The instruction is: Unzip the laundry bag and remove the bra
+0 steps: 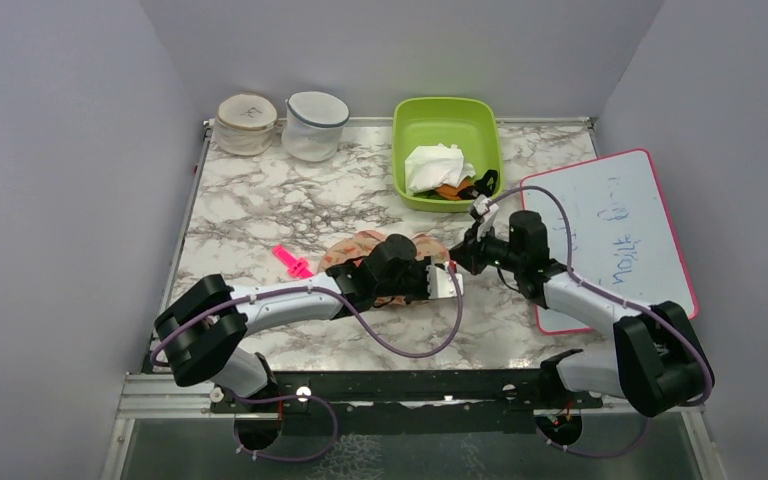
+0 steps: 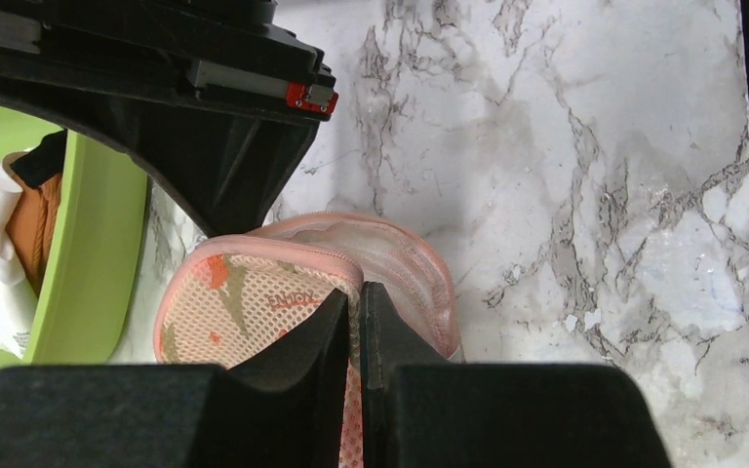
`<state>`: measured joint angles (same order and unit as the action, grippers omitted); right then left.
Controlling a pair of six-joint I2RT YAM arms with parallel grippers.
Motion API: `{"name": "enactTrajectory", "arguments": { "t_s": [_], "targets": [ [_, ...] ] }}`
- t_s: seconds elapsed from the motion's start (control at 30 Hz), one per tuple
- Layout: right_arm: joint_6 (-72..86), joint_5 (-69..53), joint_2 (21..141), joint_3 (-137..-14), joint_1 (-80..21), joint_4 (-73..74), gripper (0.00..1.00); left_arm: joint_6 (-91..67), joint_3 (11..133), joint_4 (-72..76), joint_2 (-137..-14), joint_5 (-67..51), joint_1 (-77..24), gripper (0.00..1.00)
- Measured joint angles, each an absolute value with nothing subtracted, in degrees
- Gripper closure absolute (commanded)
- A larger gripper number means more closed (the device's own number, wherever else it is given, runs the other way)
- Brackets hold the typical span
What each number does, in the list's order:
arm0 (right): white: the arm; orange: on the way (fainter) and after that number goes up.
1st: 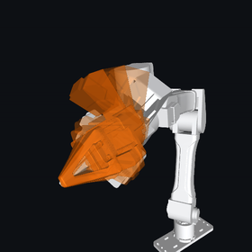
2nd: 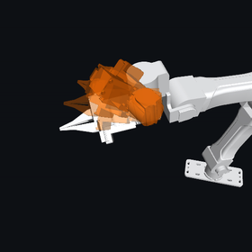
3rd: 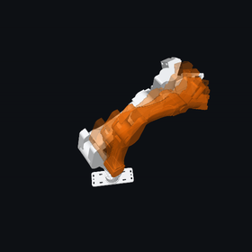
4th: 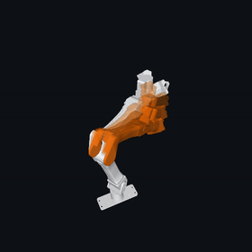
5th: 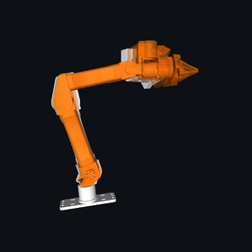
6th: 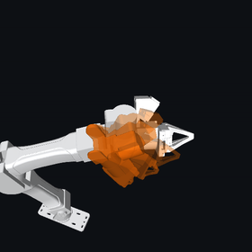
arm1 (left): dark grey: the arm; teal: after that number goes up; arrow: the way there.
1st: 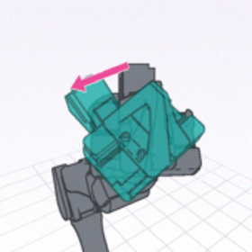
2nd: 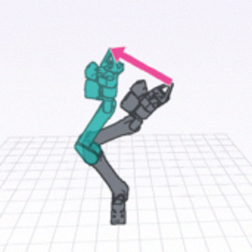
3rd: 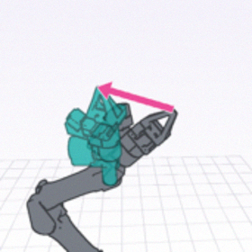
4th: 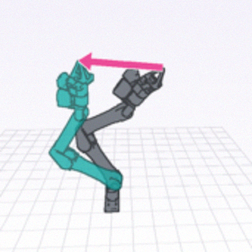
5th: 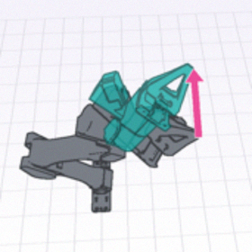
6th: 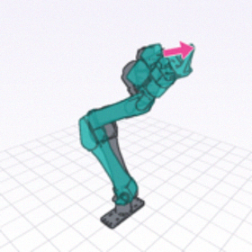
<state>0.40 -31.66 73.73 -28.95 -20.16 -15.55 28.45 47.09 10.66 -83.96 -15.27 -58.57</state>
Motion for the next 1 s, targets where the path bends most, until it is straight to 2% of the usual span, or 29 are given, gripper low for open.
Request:
{"name": "enactTrajectory", "arguments": {
  "t_s": [0.13, 0.3, 0.6, 0.8, 0.93, 1.0],
  "targets": [
    [1.2, -31.7, 70.1, -26.3, -19.9, -16.0, 0.99, 29.0, 47.0, 10.7, -84.6, -16.6, -59.0, 1.00],
    [3.4, -32.6, 65.8, -24.1, -19.8, -16.1, 0.99, 28.7, 46.7, 10.7, -84.8, -18.8, -59.2, 0.94],
    [14.8, -35.2, 64.6, -23.4, -19.8, -12.4, 0.99, 22.0, 46.8, 8.1, -86.9, -17.8, -59.4, 0.97],
    [22.1, -38.6, 64.4, -18.7, -19.9, -10.2, 0.99, 13.5, 38.6, 10.6, -84.1, -14.3, -59.4, 0.95],
    [25.2, -40.2, 61.7, -14.2, -20.6, -9.7, 0.99, 7.4, 30.9, 14.9, -81.5, -11.7, -59.4, 0.81],
    [25.6, -40.4, 61.6, -14.2, -20.8, -9.5, 0.99, 4.3, 28.4, 16.1, -79.5, -10.2, -59.6, 0.67]
  ]
}}
